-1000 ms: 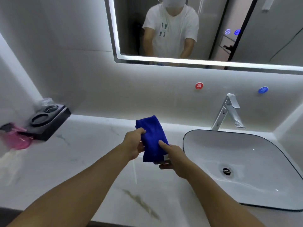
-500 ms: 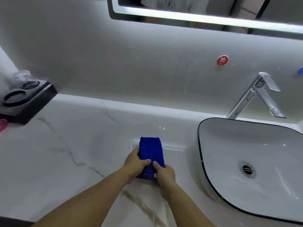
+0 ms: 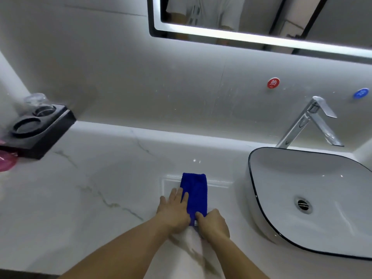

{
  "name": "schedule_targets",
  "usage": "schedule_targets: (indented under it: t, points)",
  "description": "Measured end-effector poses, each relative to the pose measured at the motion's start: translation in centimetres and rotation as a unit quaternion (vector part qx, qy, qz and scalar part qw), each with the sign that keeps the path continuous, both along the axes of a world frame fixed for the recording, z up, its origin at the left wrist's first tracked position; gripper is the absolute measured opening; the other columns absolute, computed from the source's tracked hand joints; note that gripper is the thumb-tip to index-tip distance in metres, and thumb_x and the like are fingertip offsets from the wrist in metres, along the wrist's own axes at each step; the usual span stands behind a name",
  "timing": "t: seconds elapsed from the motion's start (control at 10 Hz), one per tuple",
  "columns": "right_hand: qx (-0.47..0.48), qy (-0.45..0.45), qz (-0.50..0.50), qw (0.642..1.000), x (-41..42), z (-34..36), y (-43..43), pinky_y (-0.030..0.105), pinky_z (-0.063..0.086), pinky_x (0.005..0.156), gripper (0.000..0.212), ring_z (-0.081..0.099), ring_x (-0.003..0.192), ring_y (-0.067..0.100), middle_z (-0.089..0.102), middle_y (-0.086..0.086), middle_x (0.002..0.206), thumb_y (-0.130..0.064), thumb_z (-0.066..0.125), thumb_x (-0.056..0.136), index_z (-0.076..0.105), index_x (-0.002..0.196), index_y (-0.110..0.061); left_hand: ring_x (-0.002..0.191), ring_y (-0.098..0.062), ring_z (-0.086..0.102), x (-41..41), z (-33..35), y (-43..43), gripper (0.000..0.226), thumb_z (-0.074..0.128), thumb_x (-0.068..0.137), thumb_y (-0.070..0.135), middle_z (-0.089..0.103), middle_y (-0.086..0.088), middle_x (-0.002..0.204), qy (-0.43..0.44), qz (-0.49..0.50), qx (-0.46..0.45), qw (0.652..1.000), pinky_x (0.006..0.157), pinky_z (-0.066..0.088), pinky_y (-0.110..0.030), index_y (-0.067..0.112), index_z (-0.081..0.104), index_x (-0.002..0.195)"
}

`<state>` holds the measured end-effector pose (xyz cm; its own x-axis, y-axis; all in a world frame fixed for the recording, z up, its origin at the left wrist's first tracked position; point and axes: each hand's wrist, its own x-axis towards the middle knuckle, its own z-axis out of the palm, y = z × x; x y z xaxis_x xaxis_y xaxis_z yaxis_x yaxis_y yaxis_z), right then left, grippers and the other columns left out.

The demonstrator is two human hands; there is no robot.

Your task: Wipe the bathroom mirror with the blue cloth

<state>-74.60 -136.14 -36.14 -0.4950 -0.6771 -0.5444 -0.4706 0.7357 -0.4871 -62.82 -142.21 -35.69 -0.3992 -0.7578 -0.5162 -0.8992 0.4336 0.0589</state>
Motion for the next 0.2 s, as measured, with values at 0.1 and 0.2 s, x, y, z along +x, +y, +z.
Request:
schedule_targets:
  t: [0.1, 0.2]
  points:
    - [0.016, 0.026, 0.06, 0.998, -0.2, 2.5, 0.0, 0.021, 0.043, 0.053, 0.009, 0.056, 0.069, 0.008, 0.057, -0.007, 0.081, -0.024, 0.054, 0.092, 0.049, 0.085, -0.022, 0.139, -0.028, 0.027, 0.7, 3.7, -0.9, 0.058, 0.043, 0.096, 0.04, 0.028, -0.011, 0.154, -0.025, -0.02, 0.037, 0.999, 0.11, 0.03, -0.047, 0.013, 0.036, 0.147]
    - [-0.002, 0.029, 0.089, 0.996, -0.6, 6.4, 0.0, 0.022, 0.043, 0.055, 0.007, 0.054, 0.07, 0.008, 0.055, -0.007, 0.083, -0.018, 0.051, 0.089, 0.053, 0.096, -0.017, 0.091, -0.019, 0.051, 0.4, 8.5, -1.5, 0.027, 0.044, 0.09, 0.033, 0.059, -0.006, 0.109, 0.051, 0.008, 0.031, 0.998, 0.08, 0.044, -0.034, 0.013, 0.06, 0.095]
